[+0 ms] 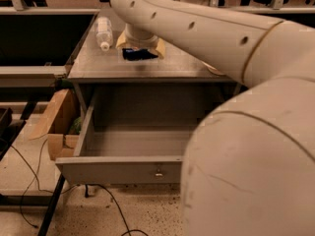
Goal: Place pepsi can into top drawer
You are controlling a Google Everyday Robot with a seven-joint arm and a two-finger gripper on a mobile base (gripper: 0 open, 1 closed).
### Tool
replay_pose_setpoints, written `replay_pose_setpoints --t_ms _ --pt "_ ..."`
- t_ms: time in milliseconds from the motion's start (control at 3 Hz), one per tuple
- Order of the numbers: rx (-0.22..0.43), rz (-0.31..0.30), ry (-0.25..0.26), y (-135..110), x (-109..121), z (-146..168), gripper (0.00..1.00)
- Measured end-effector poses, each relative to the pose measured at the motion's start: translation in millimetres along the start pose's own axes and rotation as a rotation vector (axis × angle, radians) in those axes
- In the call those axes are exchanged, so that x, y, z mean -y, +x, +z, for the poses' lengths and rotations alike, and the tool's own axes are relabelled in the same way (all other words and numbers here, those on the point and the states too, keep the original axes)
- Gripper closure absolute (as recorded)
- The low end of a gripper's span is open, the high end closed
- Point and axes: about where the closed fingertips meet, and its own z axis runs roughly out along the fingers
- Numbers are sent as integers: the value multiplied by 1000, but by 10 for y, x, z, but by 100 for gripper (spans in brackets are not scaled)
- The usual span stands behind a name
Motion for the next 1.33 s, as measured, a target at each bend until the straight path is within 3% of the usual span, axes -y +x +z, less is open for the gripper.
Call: replay_pose_setpoints --t_ms 333,667,1000,1333 --pt "-66 -24 -68 -4 300 -347 100" --pt "-202 -70 -118 120 480 -544 100" --pt "-364 -196 -131 385 674 -614 100" --pt "-572 -383 -137 840 898 -629 100"
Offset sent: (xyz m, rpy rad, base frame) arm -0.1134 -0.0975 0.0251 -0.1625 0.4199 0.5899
